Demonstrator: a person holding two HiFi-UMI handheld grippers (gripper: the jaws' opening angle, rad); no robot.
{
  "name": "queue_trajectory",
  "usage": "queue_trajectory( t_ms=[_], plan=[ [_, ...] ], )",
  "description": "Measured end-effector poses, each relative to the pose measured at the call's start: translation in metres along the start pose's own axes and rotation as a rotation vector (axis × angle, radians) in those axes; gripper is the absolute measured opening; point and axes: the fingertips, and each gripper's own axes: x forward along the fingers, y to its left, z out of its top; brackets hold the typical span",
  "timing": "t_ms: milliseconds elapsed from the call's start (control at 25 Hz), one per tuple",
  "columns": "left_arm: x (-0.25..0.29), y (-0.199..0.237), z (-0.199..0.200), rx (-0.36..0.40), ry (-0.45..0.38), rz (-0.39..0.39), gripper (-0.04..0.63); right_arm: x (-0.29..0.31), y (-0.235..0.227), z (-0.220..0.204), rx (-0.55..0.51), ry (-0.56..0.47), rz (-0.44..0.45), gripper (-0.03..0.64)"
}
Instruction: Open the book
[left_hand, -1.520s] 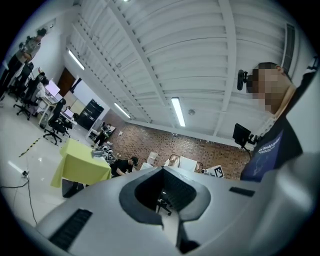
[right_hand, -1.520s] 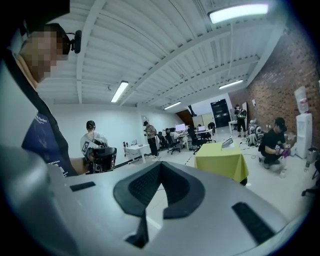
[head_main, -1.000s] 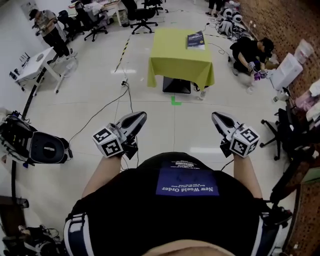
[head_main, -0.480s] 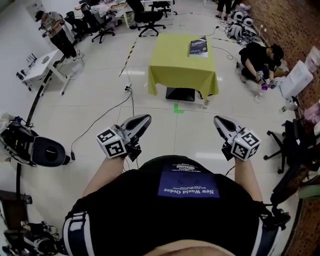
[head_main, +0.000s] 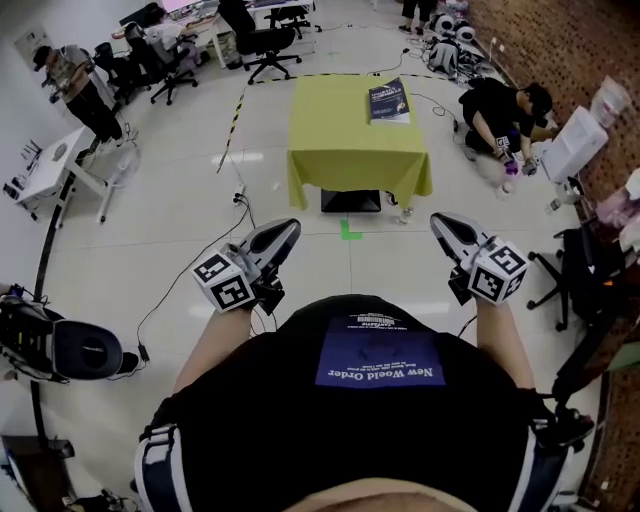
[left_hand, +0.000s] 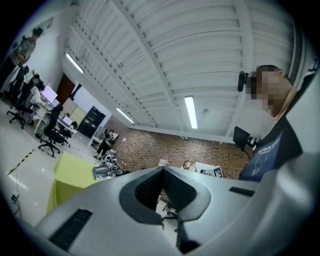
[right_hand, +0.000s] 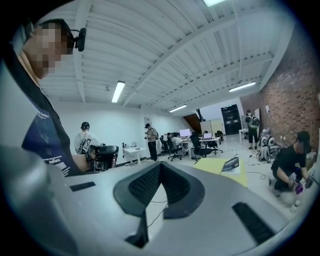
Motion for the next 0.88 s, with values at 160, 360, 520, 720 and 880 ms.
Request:
queue_trajectory(
  t_ms=[160,360,520,720,880],
  plan=[
    [-0.021,0.061,0.029,0.019,0.021,-0.008,-0.005,0.064,0.004,0.015,0.015,-0.007,-0.023,-0.014],
    [-0.026,0.12,0.044,-0.005,0.031,-0.024,-0.005,0.125,-0.006,0.013,0.034,0.013,-0.044,-0.014],
    [-0.017,0.153,0.049,-0.023,0.024,-0.031,-0.005,0.161,-0.025,0.015,0.024,0.052,-0.028,-0.014],
    [0.003,0.195,0.045,-0.053,0.036,0.019,-0.005,0.201,-0.064,0.016,0.041,0.047,0.012,-0.014],
    [0.046,0.222,0.052,-0.02,0.05,0.047,-0.005,0.233,-0.116,0.017,0.05,0.048,0.072,-0.014]
  ],
)
